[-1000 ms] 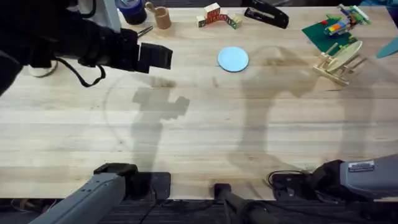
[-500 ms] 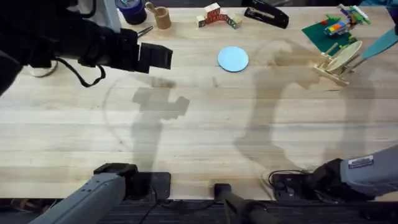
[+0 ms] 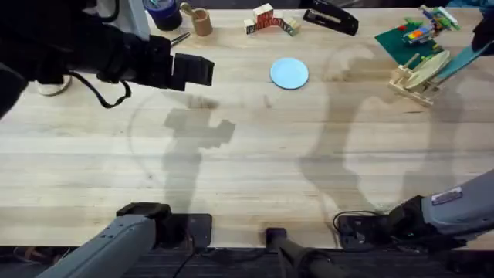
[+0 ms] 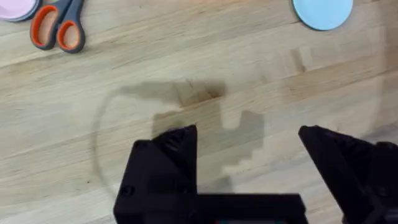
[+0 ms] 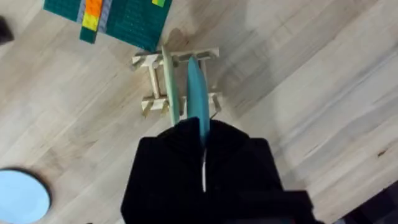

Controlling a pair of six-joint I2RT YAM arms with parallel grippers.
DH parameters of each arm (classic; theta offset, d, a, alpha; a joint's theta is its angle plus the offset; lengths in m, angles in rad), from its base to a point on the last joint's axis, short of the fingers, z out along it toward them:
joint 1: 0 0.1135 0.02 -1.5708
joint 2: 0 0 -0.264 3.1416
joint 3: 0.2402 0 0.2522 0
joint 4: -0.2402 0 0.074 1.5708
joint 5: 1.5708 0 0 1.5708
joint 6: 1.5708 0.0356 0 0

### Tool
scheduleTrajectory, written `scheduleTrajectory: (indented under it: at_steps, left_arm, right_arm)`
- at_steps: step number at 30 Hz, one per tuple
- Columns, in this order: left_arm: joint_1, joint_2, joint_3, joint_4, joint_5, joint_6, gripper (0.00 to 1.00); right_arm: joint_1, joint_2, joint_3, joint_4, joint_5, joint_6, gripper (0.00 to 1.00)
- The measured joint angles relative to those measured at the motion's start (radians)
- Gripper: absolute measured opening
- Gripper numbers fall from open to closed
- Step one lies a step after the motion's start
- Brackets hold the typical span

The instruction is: Pick up the plates from the table one by one and place each into a slot on the dish rack.

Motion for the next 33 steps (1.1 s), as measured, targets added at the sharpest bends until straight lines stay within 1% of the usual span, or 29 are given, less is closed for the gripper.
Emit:
scheduleTrajectory:
  at_steps: [25, 33]
  left_arm:
    - [0.0, 0.0, 0.0, 0.0, 0.0, 0.0, 0.995]
    - [0.0, 0.0, 0.0, 0.0, 0.0, 0.0, 0.995]
  right_arm:
    - [0.0, 0.135, 0.0, 0.051, -0.015, 0.0, 0.031]
    - [0.0, 0.137, 0.0, 0.053, -0.018, 0.0, 0.031]
